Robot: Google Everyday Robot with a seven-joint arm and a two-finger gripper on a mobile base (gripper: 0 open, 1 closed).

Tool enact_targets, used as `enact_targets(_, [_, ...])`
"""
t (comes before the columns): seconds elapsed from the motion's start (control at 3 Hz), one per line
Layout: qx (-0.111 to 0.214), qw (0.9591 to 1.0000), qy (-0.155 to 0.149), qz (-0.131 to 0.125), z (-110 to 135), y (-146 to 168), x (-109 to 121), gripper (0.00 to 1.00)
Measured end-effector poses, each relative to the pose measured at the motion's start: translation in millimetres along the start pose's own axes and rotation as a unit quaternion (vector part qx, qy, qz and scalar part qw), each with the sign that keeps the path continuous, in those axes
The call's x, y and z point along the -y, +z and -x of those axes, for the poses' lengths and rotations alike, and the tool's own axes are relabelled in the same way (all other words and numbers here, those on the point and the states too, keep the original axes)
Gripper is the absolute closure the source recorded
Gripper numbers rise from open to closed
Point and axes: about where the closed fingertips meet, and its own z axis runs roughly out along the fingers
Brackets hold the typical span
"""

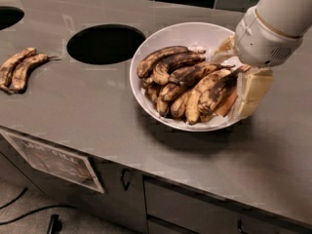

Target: Pick banana from white bowl

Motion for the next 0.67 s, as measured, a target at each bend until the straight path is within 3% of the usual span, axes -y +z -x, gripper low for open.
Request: enact_targets(0.67, [0.004, 1.0000, 0.003, 0.007, -0.8, 5.4, -0.1, 0.24])
